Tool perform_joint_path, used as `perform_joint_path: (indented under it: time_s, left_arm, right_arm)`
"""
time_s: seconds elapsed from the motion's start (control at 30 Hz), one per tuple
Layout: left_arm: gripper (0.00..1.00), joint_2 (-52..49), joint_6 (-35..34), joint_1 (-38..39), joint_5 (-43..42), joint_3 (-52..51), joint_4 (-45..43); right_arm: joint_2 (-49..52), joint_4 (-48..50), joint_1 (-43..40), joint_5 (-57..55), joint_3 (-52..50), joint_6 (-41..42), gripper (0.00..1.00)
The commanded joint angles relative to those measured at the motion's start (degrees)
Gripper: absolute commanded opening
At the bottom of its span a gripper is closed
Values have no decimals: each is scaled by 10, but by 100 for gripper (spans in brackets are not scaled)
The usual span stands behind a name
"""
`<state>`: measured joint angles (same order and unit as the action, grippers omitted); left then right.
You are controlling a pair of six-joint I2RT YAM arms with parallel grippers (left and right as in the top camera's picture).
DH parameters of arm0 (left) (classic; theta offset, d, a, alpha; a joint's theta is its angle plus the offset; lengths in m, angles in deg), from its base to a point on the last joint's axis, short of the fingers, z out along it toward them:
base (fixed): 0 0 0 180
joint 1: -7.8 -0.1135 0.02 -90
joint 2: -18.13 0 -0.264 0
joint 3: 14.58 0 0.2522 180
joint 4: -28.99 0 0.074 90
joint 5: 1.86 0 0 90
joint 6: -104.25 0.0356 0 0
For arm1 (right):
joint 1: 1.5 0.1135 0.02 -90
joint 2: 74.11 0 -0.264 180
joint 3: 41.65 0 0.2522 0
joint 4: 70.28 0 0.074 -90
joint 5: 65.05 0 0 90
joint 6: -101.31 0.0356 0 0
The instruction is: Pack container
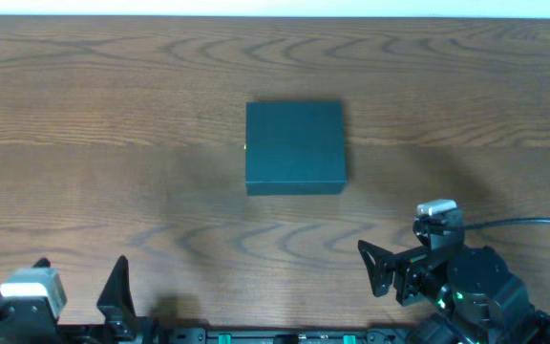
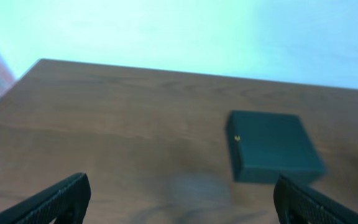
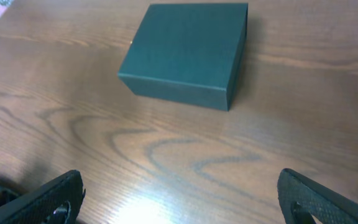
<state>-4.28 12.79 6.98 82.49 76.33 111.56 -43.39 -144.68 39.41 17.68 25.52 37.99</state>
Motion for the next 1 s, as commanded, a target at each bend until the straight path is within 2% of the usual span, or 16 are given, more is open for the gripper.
perform_joint_path:
  time_s: [0.0,0.2,0.47,0.63,0.97]
  left_arm:
    - [95,72,6,-14,33,-103,-41]
    - [95,172,-5,-16,17,-301,-145]
    - [95,201,-12,-14,-19,-466,-254]
    - [95,223,-29,-9,-19,-544,-301]
    - [95,222,-28,1,-14,-608,-322]
  right_arm:
    - [0,-1,3,-2,3,-6,99]
    - [0,-1,3,-2,3,-6,99]
    - [0,-1,3,-2,3,-6,99]
    - [0,-1,3,-2,3,-6,99]
    - [0,-1,3,-2,3,-6,99]
